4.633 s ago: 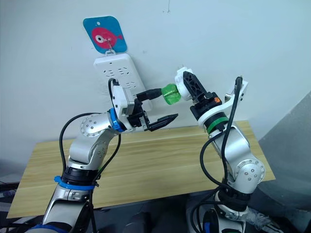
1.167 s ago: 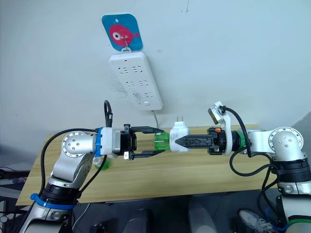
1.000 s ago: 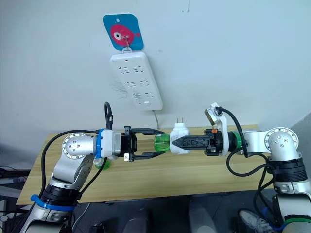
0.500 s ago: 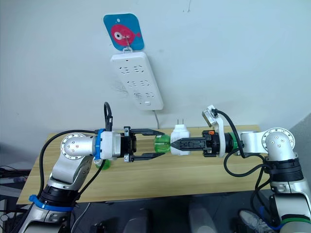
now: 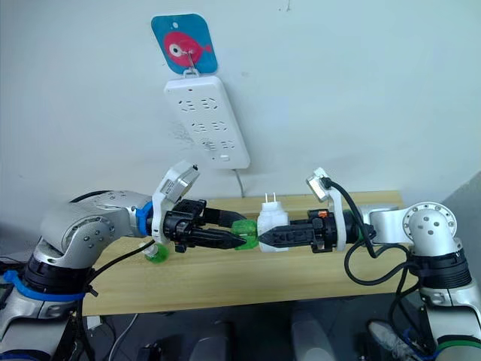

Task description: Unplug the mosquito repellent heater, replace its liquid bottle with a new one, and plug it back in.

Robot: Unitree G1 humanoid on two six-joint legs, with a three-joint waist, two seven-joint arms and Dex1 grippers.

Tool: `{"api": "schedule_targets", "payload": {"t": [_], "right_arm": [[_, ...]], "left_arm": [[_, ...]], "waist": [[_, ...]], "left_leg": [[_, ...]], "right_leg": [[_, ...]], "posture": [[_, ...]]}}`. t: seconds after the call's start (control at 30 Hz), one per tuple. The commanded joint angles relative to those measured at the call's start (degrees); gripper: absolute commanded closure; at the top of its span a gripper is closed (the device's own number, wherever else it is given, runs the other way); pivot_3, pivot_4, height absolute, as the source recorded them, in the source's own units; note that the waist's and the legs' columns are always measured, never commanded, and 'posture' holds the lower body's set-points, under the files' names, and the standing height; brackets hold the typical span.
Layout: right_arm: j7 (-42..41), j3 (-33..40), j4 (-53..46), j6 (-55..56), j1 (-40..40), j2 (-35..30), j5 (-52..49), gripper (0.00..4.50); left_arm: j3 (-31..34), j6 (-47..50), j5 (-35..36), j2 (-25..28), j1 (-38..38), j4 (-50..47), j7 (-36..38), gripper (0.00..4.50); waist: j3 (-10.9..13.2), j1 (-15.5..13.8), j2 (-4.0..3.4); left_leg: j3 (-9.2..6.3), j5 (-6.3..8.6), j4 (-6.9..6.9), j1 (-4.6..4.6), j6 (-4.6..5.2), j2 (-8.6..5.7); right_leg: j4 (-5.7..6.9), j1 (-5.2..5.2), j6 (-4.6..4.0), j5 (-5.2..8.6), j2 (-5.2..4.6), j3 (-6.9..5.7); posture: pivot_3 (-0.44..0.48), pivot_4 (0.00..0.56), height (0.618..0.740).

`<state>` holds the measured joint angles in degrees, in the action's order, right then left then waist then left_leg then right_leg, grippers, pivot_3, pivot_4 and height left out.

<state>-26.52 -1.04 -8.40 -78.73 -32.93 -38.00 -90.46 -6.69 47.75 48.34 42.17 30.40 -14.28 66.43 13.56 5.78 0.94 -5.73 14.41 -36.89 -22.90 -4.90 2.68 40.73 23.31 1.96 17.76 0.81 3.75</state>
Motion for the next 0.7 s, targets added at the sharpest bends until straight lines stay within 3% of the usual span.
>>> {"api": "schedule_targets", "payload": {"t": [0.03,0.07,0.13,0.2,0.37,0.53,0.7], "right_arm": [[-1.16,1.54,-1.83,0.13,-0.37,0.13,-4.48,1.43],[-0.81,1.62,-1.68,0.27,-0.25,0.04,-4.86,1.43],[0.18,2.11,-0.37,0.66,0.07,-0.33,-5.75,1.43],[0.86,2.34,0.51,0.96,0.33,-0.67,-6.36,1.43],[1.88,2.16,0.89,1.45,0.75,-1.04,-7.07,1.43],[2.53,2.1,0.75,1.72,0.89,-1.04,-7.44,1.43],[2.95,2.17,0.54,1.93,1.03,-0.92,-7.61,1.43]], "left_arm": [[0.99,-5.56,-5.26,0.48,-0.93,-0.45,-0.44,0.99],[1.15,-7.16,-6.23,0.39,-1.45,-0.74,-0.37,0.67],[1.68,-21.1,-13.55,0.75,-5.46,-1.67,2.34,0.05],[2.12,-33.18,-19.32,0.66,-9.15,-2.04,4.39,0.02],[3.06,-56.51,-26.7,-6.32,-13.23,-0.22,2.49,0.02],[2.53,-63.0,-28.0,-10.63,-13.02,0.15,-0.13,0.02],[0.8,-65.43,-29.19,-11.19,-13.05,2.21,0.42,0.02]], "waist": [[0.04,-0.02,0.01],[0.06,-0.04,0.02],[0.08,-0.07,0.01],[0.1,-0.1,-0.01],[0.13,-1.15,0.0],[0.14,-1.38,0.02],[0.14,-1.01,0.02]], "left_leg": [[0.01,0.0,0.0,0.0,0.0,0.0],[0.02,0.0,0.01,0.0,0.0,0.0],[0.03,0.0,0.01,-0.01,0.0,0.0],[0.15,0.01,0.07,0.01,-0.01,0.01],[0.19,0.01,0.04,-0.07,-0.01,0.01],[0.27,0.01,-0.05,-0.14,-0.01,-0.03],[0.31,0.01,-0.04,-0.13,0.0,-0.03]], "right_leg": [[0.01,0.0,0.0,0.0,0.0,0.01],[0.0,0.01,0.0,0.0,0.0,0.02],[-0.02,0.01,0.0,0.0,0.0,0.03],[-0.1,0.01,-0.01,0.0,-0.01,0.13],[-0.19,0.05,-0.01,-0.02,-0.06,0.14],[-0.33,0.04,0.19,-0.14,-0.09,0.24],[-0.37,0.03,0.22,-0.17,-0.08,0.26]], "posture": [[-0.109,0.21,0.725],[-0.109,0.209,0.725],[-0.107,0.21,0.725],[-0.106,0.21,0.725],[-0.105,0.209,0.725],[-0.108,0.208,0.725],[-0.115,0.208,0.725]]}}
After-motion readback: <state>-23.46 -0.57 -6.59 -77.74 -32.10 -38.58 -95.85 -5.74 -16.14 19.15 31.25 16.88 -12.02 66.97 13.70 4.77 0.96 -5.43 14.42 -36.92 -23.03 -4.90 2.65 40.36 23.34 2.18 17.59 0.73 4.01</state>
